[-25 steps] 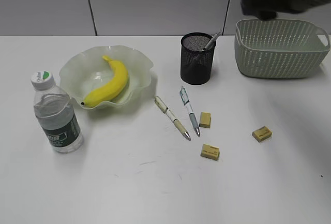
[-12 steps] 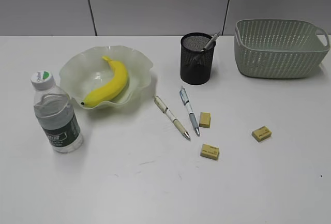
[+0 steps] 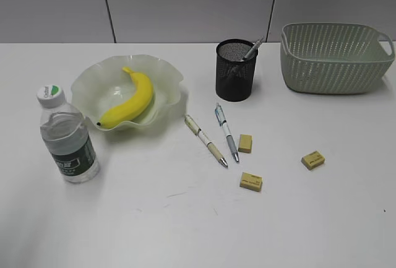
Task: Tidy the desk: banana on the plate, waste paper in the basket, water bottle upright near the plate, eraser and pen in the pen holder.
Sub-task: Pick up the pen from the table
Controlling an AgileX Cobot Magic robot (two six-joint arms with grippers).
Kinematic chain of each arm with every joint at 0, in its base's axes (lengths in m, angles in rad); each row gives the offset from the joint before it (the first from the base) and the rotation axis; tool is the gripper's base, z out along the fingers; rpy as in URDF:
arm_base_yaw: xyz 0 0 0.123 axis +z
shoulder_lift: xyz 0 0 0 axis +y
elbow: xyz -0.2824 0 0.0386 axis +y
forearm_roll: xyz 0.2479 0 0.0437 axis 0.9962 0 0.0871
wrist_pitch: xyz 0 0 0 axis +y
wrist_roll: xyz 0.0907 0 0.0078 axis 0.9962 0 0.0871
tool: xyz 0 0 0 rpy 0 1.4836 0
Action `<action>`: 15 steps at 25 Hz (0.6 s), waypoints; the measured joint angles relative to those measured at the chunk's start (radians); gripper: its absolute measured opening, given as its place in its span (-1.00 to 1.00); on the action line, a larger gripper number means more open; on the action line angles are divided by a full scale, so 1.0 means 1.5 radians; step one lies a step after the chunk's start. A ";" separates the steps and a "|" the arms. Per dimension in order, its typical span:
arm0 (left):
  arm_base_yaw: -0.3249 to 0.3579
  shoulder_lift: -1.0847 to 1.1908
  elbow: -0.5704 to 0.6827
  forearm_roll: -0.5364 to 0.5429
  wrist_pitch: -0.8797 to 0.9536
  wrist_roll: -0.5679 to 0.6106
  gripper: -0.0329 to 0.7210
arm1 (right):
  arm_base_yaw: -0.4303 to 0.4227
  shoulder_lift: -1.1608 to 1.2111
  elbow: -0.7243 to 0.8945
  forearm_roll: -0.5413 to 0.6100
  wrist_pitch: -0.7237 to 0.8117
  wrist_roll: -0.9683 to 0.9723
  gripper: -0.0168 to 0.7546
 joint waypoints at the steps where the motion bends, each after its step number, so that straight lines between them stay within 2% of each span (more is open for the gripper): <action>1: -0.004 0.036 -0.025 -0.026 -0.018 0.029 -0.23 | 0.000 0.000 0.000 0.000 -0.001 0.000 0.01; 3: -0.026 0.135 -0.084 -0.063 -0.028 0.066 -0.23 | 0.000 0.000 0.000 0.000 -0.001 0.000 0.01; 5: -0.071 0.245 -0.144 -0.072 -0.026 0.079 -0.23 | 0.000 0.000 0.001 0.000 -0.001 0.000 -0.01; 8: -0.197 0.379 -0.233 -0.054 -0.023 0.084 -0.23 | 0.000 0.000 0.001 0.000 -0.001 0.000 -0.09; 11: -0.369 0.532 -0.324 0.024 -0.005 0.039 -0.23 | 0.000 0.000 0.001 0.000 -0.001 0.000 -0.19; 13: -0.466 0.634 -0.385 0.116 0.034 -0.032 -0.21 | 0.000 0.000 0.001 0.000 -0.001 0.000 -0.23; 15: -0.528 0.728 -0.432 0.195 0.070 -0.117 -0.14 | 0.000 0.000 0.001 0.000 -0.002 0.000 -0.25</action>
